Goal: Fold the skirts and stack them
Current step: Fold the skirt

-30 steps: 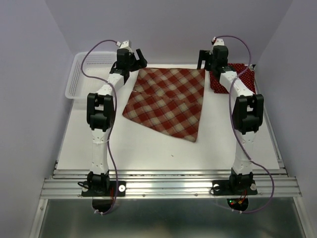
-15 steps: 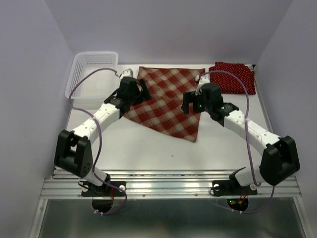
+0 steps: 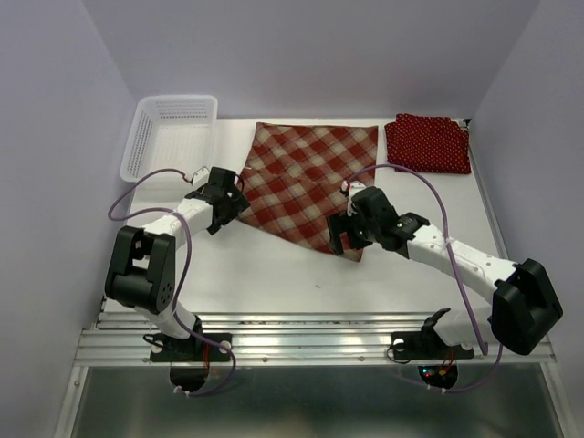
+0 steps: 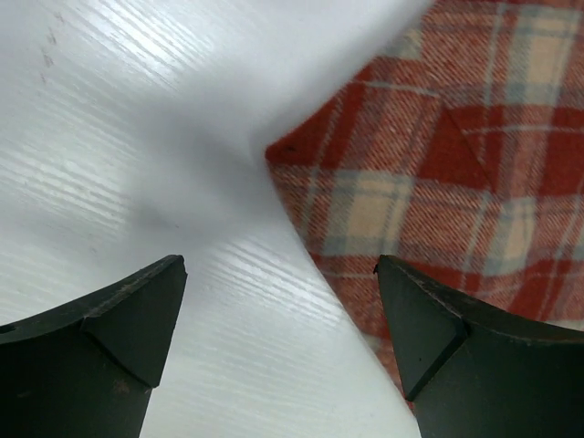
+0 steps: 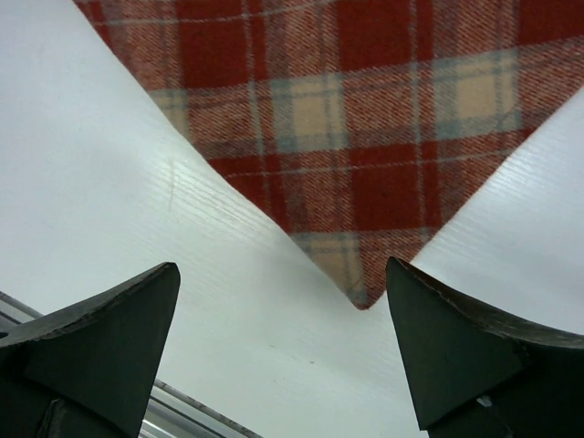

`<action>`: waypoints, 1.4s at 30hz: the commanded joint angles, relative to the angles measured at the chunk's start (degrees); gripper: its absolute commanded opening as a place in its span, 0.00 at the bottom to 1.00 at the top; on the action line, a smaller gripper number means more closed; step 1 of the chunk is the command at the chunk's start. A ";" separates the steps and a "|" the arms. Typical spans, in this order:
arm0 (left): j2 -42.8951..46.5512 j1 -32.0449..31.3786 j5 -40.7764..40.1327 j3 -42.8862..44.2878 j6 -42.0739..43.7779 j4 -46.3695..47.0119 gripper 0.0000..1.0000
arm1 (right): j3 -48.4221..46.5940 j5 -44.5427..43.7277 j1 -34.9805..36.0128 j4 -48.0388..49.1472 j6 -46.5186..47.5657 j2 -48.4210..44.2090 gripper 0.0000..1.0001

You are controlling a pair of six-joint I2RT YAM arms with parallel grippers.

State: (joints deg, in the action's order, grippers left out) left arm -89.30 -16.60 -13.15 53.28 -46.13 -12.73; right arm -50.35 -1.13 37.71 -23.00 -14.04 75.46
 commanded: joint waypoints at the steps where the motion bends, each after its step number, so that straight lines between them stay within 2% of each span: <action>1: -2.63 1.39 -3.19 3.75 -2.47 0.18 0.95 | 0.07 -3.18 0.78 -1.87 -0.02 -1.19 1.00; 9: -10.45 3.42 -3.03 4.55 -2.83 3.42 0.85 | 0.25 -1.42 1.92 -0.90 0.77 -0.32 1.00; 12: -12.13 4.03 -2.58 5.70 -2.56 3.85 0.71 | -0.63 -3.96 4.56 -2.48 1.56 0.30 1.00; 13: -12.56 4.12 -2.93 6.05 -2.48 3.85 0.60 | -1.06 -5.02 5.08 -3.61 2.08 0.56 1.00; 14: -12.66 4.21 -2.94 6.14 -2.47 3.94 0.60 | -1.24 -5.03 5.09 -3.63 2.26 0.56 1.00; 16: -13.09 4.47 -3.02 6.40 -1.34 4.47 0.28 | -1.51 -6.78 7.37 -5.03 3.23 1.35 1.00; 17: -13.18 4.65 -3.20 6.49 -1.33 4.30 0.00 | -1.42 -7.31 8.77 -5.55 3.58 1.70 1.00; 23: -10.21 5.09 -4.52 4.21 0.69 6.66 0.00 | -4.14 -11.70 12.12 -8.72 7.09 8.29 1.00; 26: -8.88 5.09 -4.70 2.98 1.56 7.28 0.00 | -5.29 -20.47 12.82 -9.25 7.89 11.02 1.00; 30: -7.91 5.09 -3.90 2.18 2.10 7.28 0.00 | -5.55 -21.03 12.82 -8.90 9.30 13.13 0.99; 32: -7.21 5.00 -4.34 1.75 2.10 7.11 0.00 | -5.11 -20.67 12.82 -8.64 9.73 14.36 0.95; 34: -6.60 5.09 -4.95 1.92 2.44 6.85 0.00 | -4.85 -20.85 12.82 -8.11 10.26 15.33 0.86; 39: -6.24 5.09 -5.13 2.18 2.71 6.40 0.00 | -4.41 -21.46 12.82 -5.04 10.79 17.87 0.78; 40: -6.33 5.09 -4.87 2.36 3.06 6.32 0.00 | -4.32 -21.38 12.82 -4.42 11.05 18.23 0.64; 41: -6.24 5.09 -4.87 2.36 2.98 6.32 0.00 | -4.41 -21.29 12.82 -4.16 11.05 18.58 0.57; 42: -6.15 5.09 -4.87 2.36 3.06 6.14 0.00 | -4.93 -21.29 12.82 -4.24 10.71 19.36 0.39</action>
State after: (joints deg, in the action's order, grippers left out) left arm -98.32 -11.88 -15.59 55.83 -44.53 -4.95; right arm -53.54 -21.10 50.30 -29.87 -3.81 92.92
